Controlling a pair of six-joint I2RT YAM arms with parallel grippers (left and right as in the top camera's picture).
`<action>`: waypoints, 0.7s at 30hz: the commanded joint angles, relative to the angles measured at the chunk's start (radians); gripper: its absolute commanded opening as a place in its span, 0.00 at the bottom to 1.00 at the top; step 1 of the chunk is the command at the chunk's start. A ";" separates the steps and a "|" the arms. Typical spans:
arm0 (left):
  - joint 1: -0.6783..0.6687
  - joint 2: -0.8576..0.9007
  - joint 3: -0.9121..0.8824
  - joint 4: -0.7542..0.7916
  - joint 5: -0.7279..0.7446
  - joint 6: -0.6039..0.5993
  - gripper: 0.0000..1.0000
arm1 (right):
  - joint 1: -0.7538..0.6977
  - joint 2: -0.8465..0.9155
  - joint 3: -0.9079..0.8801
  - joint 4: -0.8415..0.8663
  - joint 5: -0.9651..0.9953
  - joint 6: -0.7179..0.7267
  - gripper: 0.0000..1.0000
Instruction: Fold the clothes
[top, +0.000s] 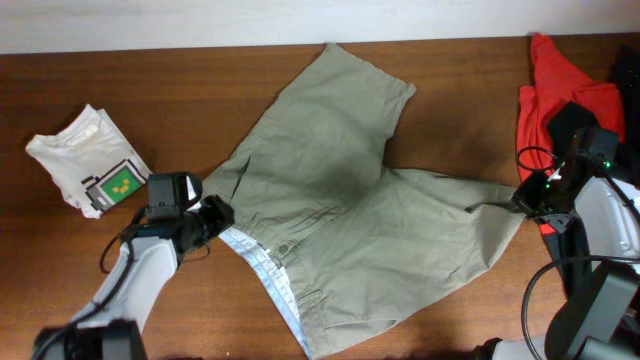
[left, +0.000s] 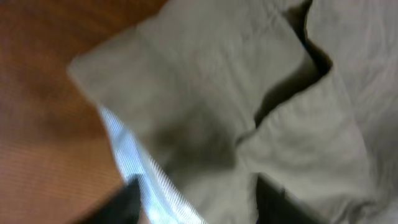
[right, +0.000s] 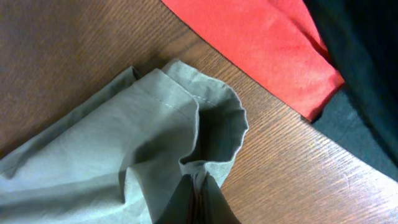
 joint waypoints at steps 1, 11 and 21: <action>-0.003 0.130 0.001 0.108 -0.022 0.002 0.14 | 0.004 -0.013 0.019 -0.006 -0.006 -0.012 0.04; 0.004 0.279 0.300 0.272 -0.124 0.078 0.01 | 0.004 -0.013 0.020 0.045 -0.216 0.000 0.04; 0.053 0.320 0.554 -0.343 0.007 0.100 0.99 | 0.004 -0.013 0.019 0.018 -0.219 -0.013 0.04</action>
